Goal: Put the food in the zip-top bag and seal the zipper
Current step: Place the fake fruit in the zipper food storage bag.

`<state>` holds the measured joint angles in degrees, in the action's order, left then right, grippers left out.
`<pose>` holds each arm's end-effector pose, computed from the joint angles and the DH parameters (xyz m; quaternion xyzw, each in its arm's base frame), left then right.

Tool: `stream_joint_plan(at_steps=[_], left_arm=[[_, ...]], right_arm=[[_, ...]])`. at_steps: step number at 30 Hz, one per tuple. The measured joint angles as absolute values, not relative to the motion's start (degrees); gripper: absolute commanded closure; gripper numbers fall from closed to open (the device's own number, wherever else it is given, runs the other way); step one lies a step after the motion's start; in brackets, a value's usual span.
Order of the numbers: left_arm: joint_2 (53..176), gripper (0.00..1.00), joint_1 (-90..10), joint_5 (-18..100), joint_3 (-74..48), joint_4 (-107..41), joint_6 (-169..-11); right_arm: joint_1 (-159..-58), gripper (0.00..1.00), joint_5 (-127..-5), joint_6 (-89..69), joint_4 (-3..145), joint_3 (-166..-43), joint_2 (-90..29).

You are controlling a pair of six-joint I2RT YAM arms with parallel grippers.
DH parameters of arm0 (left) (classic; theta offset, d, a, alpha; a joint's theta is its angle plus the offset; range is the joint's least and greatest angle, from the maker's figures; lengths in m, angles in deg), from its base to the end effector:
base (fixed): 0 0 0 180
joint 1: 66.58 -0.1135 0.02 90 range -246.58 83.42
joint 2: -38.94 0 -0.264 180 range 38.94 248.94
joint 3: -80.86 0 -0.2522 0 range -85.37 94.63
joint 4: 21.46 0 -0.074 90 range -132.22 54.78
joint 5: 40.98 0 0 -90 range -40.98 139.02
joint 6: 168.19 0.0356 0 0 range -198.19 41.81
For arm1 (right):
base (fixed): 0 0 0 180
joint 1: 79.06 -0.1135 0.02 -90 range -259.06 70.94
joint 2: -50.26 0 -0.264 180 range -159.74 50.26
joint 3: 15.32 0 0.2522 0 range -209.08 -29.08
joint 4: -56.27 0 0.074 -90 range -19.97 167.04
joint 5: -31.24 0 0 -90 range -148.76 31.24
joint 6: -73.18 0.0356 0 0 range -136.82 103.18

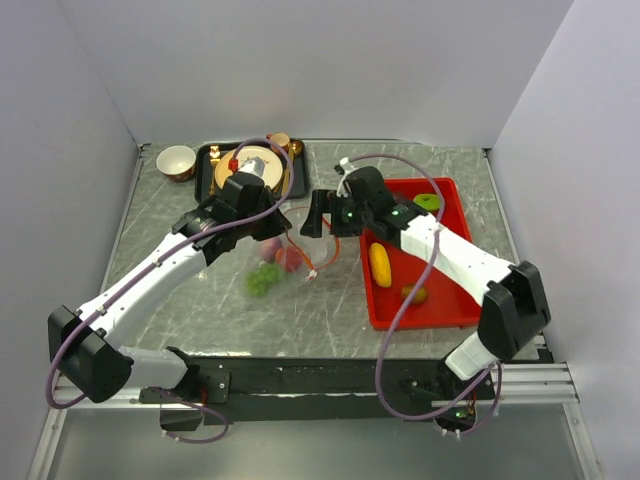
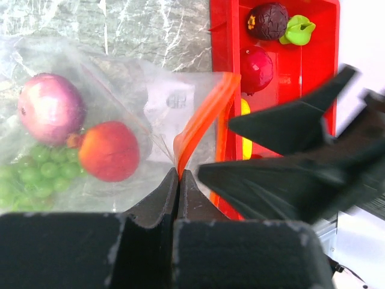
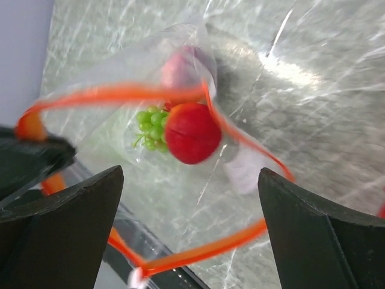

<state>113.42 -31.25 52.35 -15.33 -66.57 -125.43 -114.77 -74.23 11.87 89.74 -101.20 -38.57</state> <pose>0.2354 -0.1643 0.3447 -0.1055 0.8836 -0.2811 0.3594 0.2816 0.2141 0.3002 -0.1147 0.8792 0.3397 0.3139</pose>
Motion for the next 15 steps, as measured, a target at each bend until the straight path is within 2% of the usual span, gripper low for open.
stream_joint_plan(at_steps=[7,12,15], left_arm=[[113.4,0.99,-31.25,52.39,-15.42,-66.7,-125.43],[113.4,0.99,-31.25,52.37,-16.05,-66.79,-125.45],[113.42,0.99,-31.25,52.37,-16.08,-66.75,-125.45]], right_arm=[[-113.13,0.0,-64.7,12.74,91.53,-97.55,-29.22],[-106.51,0.0,-59.08,13.82,93.85,-92.26,-22.05],[-99.38,0.08,-58.12,13.29,95.9,-88.3,-19.25]])
